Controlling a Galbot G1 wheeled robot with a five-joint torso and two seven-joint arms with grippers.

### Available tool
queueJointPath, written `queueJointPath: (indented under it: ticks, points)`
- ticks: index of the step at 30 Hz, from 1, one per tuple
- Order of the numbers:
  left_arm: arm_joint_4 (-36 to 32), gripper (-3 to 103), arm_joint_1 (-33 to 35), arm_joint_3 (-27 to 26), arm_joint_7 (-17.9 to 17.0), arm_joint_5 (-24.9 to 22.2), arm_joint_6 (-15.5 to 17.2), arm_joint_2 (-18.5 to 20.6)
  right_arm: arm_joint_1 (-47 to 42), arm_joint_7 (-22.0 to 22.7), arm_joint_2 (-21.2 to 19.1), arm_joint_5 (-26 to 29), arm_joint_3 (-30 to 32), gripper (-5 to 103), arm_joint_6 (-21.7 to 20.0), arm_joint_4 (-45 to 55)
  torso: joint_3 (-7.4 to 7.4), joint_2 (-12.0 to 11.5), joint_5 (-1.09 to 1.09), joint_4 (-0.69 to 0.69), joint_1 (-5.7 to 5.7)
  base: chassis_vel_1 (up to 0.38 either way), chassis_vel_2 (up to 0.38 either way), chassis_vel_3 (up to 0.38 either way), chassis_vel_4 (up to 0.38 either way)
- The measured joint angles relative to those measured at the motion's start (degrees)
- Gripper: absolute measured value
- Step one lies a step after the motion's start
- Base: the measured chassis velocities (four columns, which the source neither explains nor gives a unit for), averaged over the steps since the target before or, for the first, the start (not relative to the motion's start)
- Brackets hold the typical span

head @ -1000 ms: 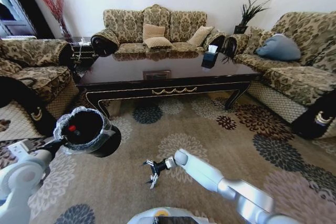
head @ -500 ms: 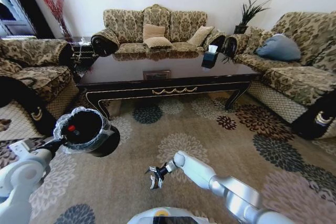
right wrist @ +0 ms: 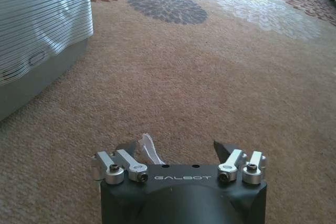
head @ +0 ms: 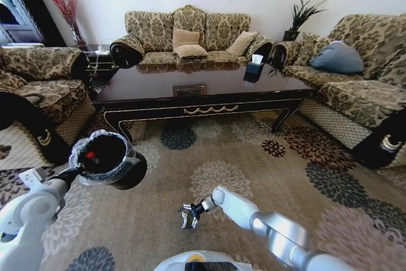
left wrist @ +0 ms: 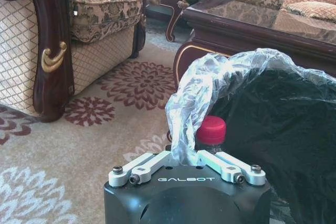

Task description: Move to the front of the table and pick up the trash from the floor, then place it into the trash bin.

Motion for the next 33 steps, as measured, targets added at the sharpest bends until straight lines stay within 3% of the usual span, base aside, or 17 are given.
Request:
queueJointPath:
  ticks: [6,15,20,22,24,25,26,29,32,33]
  points:
    - [-0.11,3,0.05,-0.13,0.07,-0.06,-0.02,0.02,0.18,0.02,0.28,0.68,-0.41,71,-0.01,-1.03,0.0,0.0,0.0,0.0,0.0,0.0,0.0,0.0,0.0]
    - [-0.25,3,0.12,-0.16,0.09,-0.07,-0.04,-0.03,0.18,0.21,0.25,0.85,-0.7,65,0.19,-1.53,0.0,0.0,0.0,0.0,0.0,0.0,0.0,0.0,0.0]
    - [-0.31,3,0.14,-0.31,0.11,-0.1,-0.05,-0.02,0.18,0.33,0.27,0.99,-0.8,51,0.22,-1.89,0.0,0.0,0.0,0.0,0.0,0.0,0.0,0.0,0.0]
    - [-0.31,3,0.14,-0.31,0.11,-0.11,-0.05,-0.01,0.18,0.38,0.3,1.02,-0.81,51,0.23,-1.97,0.0,0.0,0.0,0.01,0.0,0.0,0.0,0.0,0.0]
    - [-0.31,3,0.13,-0.31,0.11,-0.11,-0.06,0.0,0.2,0.51,0.39,1.06,-0.87,41,0.25,-2.16,0.0,0.0,0.0,0.0,0.0,0.0,0.0,0.0,0.0]
    - [-0.32,3,0.12,-0.31,0.12,-0.11,-0.07,0.0,0.2,0.58,0.46,1.07,-0.9,41,0.3,-2.26,0.0,0.0,0.0,0.0,0.0,0.0,0.0,0.0,0.0]
    - [-0.32,3,0.11,-0.31,0.12,-0.11,-0.08,0.01,0.2,0.66,0.52,1.08,-0.92,30,0.37,-2.37,0.0,0.0,0.0,0.0,0.0,0.0,0.0,0.0,0.0]
    - [-0.32,3,0.1,-0.28,0.12,-0.11,-0.1,0.02,0.2,0.85,0.6,1.08,-0.95,24,0.5,-2.59,0.0,0.0,0.0,0.0,0.0,0.0,0.0,0.0,0.0]
    - [-0.3,3,0.09,-0.27,0.13,-0.11,-0.13,0.06,0.21,1.09,0.64,1.07,-0.96,8,0.67,-2.97,0.0,0.0,0.0,0.0,0.0,0.0,0.0,0.0,0.0]
    - [-0.3,3,0.09,-0.27,0.13,-0.11,-0.13,0.06,0.21,1.09,0.64,1.07,-0.96,8,0.67,-2.97,0.0,0.0,0.0,0.0,0.0,0.0,0.0,0.0,0.0]
